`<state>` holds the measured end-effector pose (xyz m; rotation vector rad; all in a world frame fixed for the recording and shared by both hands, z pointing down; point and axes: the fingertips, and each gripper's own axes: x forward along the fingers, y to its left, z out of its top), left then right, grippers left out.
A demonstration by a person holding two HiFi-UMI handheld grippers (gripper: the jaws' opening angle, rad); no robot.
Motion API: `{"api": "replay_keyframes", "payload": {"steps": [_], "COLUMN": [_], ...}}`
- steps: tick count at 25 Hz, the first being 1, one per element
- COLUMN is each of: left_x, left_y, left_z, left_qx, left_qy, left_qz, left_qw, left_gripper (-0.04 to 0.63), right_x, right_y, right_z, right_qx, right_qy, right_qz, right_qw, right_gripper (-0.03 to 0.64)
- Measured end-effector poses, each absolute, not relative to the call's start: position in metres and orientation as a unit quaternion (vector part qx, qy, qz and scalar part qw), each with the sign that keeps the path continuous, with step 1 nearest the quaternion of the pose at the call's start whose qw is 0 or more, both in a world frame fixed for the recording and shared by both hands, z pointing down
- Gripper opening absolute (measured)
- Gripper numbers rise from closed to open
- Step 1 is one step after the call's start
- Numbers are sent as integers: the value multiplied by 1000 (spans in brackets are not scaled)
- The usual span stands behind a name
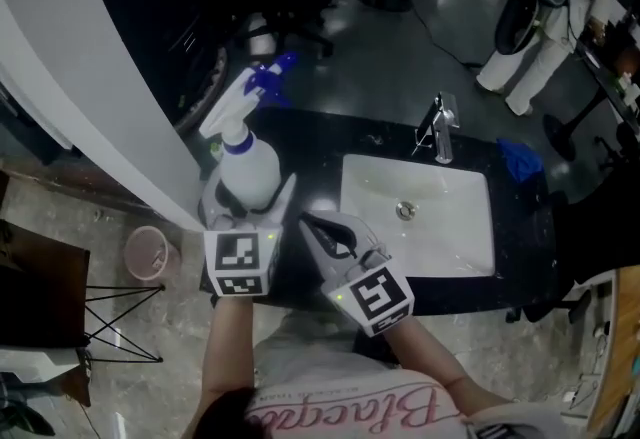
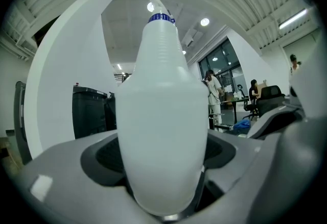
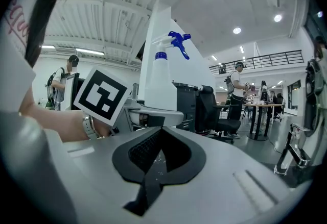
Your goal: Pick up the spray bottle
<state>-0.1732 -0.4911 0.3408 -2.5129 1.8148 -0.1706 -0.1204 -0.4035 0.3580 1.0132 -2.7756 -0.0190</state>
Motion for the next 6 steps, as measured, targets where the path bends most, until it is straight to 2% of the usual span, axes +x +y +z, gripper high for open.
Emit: {"api": "replay_keyframes", "payload": {"steps": [6], "left_x": [-171], "left_y": [-459], "left_z": [332], "left_qx": [-809], "left_qy": [586], "left_qz": [-47], "left_qw": [27], "left_gripper": [408], "right_x": [-117], "right_y": [-382], "right_z": [355], "right_qx": [337], "right_qy": [-937], "right_qz": [-17], "right_qw": [91], "right_gripper": [0]}}
